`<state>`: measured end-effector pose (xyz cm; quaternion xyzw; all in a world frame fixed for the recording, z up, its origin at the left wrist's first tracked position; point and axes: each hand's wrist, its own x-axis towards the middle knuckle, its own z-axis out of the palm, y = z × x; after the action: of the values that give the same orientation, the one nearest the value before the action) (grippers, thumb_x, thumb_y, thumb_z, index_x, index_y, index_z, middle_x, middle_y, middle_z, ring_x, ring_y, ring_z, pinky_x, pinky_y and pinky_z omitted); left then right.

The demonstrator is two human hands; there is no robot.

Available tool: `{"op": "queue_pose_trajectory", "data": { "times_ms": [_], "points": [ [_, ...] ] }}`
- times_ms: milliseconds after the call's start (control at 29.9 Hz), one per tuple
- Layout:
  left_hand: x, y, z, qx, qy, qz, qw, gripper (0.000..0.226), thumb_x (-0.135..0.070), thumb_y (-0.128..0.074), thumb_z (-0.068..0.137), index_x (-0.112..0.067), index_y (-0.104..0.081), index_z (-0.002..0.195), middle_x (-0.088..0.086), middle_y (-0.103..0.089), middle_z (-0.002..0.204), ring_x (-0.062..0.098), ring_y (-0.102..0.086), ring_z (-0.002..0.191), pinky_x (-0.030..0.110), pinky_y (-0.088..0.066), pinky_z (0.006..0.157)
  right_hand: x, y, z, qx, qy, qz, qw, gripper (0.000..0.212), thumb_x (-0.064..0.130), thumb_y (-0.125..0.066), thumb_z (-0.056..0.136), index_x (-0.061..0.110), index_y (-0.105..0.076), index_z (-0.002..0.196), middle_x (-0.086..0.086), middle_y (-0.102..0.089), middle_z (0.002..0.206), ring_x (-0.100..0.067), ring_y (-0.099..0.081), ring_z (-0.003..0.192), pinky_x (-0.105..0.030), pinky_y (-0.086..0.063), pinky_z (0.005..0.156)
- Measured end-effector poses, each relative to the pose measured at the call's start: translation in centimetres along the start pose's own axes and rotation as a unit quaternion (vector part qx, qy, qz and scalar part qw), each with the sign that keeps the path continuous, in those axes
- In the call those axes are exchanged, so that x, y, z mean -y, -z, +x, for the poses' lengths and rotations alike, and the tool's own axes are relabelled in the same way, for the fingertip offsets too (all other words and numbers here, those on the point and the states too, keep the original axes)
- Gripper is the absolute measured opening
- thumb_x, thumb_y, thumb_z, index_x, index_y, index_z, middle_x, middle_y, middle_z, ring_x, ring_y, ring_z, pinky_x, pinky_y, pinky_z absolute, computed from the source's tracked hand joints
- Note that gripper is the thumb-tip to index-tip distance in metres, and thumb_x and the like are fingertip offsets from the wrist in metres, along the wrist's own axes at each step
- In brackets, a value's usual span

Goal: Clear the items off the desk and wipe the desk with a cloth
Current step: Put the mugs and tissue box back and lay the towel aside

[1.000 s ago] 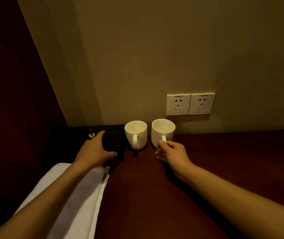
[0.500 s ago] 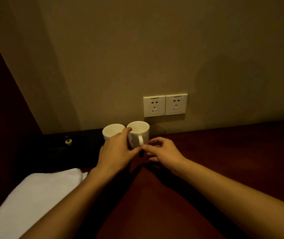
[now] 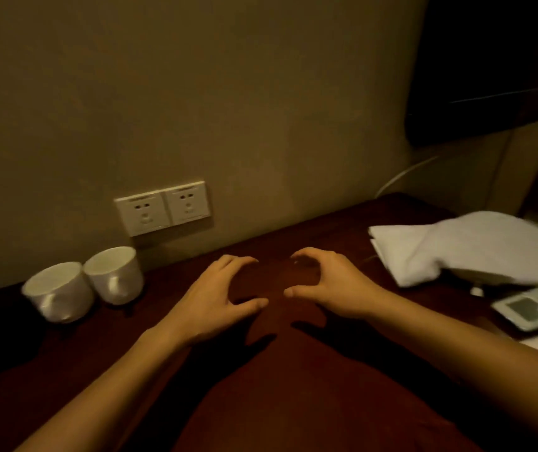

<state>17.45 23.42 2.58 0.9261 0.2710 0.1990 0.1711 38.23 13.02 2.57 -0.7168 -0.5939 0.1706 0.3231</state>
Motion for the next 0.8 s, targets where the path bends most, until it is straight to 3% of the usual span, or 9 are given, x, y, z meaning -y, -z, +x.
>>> {"op": "queue_pose_trajectory", "data": {
  "times_ms": [167, 301, 501, 668, 802],
  "points": [
    [-6.0, -4.5, 4.7, 0.051, -0.067, -0.039, 0.996, 0.072, -0.064, -0.063, 0.075, -0.035, -0.041, 0.137, -0.018, -0.042, 0.132, 0.000, -0.042, 0.122, 0.025, -0.037, 0.102, -6.5, 6.8, -4.9, -0.056, -0.052, -0.037, 0.996, 0.072, 0.046, -0.080, 0.071, 0.023, -0.051, 0.134, 0.004, -0.057, 0.133, -0.010, -0.053, 0.121, -0.027, -0.045, 0.098],
    [-11.0, -8.6, 8.2, 0.074, -0.114, -0.053, 0.989, 0.071, -0.060, -0.065, 0.076, -0.032, -0.041, 0.137, -0.015, -0.043, 0.132, 0.002, -0.045, 0.119, 0.024, -0.040, 0.099, -10.5, 10.6, -7.9, -0.089, -0.087, -0.028, 0.992, 0.070, 0.044, -0.081, 0.071, 0.026, -0.052, 0.132, 0.006, -0.060, 0.128, -0.009, -0.059, 0.109, -0.023, -0.046, 0.089],
    [-17.0, -14.2, 12.6, 0.102, -0.173, -0.060, 0.978, 0.065, -0.053, -0.065, 0.081, -0.032, -0.040, 0.137, -0.012, -0.043, 0.133, 0.004, -0.043, 0.117, 0.024, -0.042, 0.094, -15.5, 15.2, -11.3, -0.123, -0.115, -0.050, 0.984, 0.065, 0.044, -0.079, 0.072, 0.023, -0.056, 0.128, 0.006, -0.060, 0.125, -0.009, -0.057, 0.111, -0.027, -0.049, 0.092],
    [-19.6, -17.6, 15.7, 0.085, -0.177, -0.026, 0.980, 0.066, -0.047, -0.065, 0.081, -0.031, -0.037, 0.138, -0.006, -0.039, 0.136, 0.011, -0.037, 0.120, 0.026, -0.039, 0.097, -18.6, 18.7, -12.5, -0.190, -0.118, -0.055, 0.973, 0.043, 0.036, -0.077, 0.076, 0.025, -0.063, 0.116, 0.013, -0.065, 0.102, -0.001, -0.060, 0.093, -0.015, -0.047, 0.073],
    [-20.5, -19.7, 17.6, 0.036, -0.189, 0.060, 0.980, 0.054, -0.043, -0.061, 0.087, -0.032, -0.041, 0.135, -0.005, -0.042, 0.136, 0.016, -0.035, 0.122, 0.033, -0.037, 0.096, -20.7, 20.3, -12.5, -0.157, -0.126, -0.084, 0.976, 0.045, 0.039, -0.078, 0.074, 0.027, -0.063, 0.115, 0.013, -0.063, 0.105, -0.003, -0.058, 0.097, -0.017, -0.047, 0.074]
  ]
}}
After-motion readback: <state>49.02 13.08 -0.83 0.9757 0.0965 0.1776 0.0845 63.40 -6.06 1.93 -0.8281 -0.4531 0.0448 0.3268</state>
